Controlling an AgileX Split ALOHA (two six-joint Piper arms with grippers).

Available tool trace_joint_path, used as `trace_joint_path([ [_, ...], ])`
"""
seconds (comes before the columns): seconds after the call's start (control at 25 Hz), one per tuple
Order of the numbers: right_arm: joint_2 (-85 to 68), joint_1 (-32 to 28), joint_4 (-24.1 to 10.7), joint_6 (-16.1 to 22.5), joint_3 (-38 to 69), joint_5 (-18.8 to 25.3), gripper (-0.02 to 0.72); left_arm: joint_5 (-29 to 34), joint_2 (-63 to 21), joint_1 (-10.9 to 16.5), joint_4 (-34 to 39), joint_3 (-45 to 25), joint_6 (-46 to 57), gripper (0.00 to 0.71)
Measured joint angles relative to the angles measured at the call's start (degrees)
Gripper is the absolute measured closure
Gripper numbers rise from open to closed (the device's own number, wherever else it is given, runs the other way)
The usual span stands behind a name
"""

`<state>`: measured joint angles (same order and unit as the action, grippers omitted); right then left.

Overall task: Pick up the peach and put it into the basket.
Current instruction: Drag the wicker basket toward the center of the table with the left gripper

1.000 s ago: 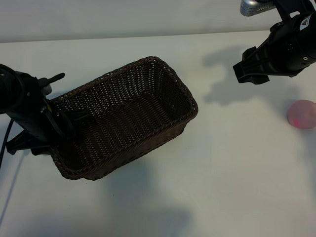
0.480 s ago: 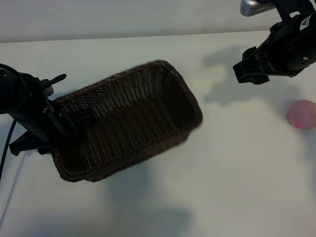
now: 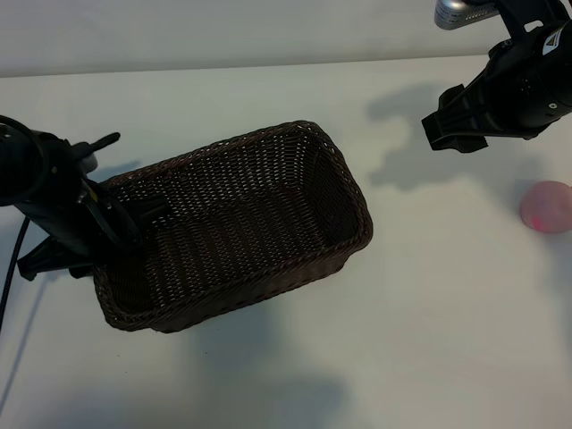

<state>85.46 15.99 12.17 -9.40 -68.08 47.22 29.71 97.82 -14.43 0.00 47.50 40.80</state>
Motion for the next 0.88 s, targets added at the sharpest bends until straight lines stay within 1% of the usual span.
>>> trace_joint_path([
  [0.16, 0.00, 0.00, 0.00, 0.00, 0.00, 0.00, 0.115, -0.32, -2.87, 0.23, -0.37, 0.00, 0.00, 0.309],
  [0.24, 0.00, 0.00, 0.00, 0.00, 0.00, 0.00, 0.115, -0.32, -3.89, 1.04, -1.54, 0.00, -1.28, 0.309],
  [0.32, 0.00, 0.00, 0.00, 0.00, 0.00, 0.00, 0.115, -0.27, -4.76, 2.12, -4.49, 0.00, -4.10, 0.316],
  [0.36, 0.00, 0.00, 0.00, 0.00, 0.00, 0.00, 0.115, -0.14, -5.11, 2.67, -6.29, 0.00, -6.33, 0.387],
  [0.6, 0.00, 0.00, 0.00, 0.00, 0.00, 0.00, 0.115, -0.52, -6.53, 7.01, -22.64, 0.00, -22.96, 0.390],
  [0.68, 0.00, 0.00, 0.00, 0.00, 0.00, 0.00, 0.115, -0.02, -6.66, 7.80, -27.17, -0.19, -29.78, 0.390],
  [0.76, 0.00, 0.00, 0.00, 0.00, 0.00, 0.00, 0.115, -0.23, -6.66, 8.36, -32.47, -0.36, -34.11, 0.390],
  [0.88, 0.00, 0.00, 0.00, -0.06, 0.00, 0.00, 0.115, -0.54, -6.66, 8.56, -37.74, -0.48, -39.17, 0.390],
])
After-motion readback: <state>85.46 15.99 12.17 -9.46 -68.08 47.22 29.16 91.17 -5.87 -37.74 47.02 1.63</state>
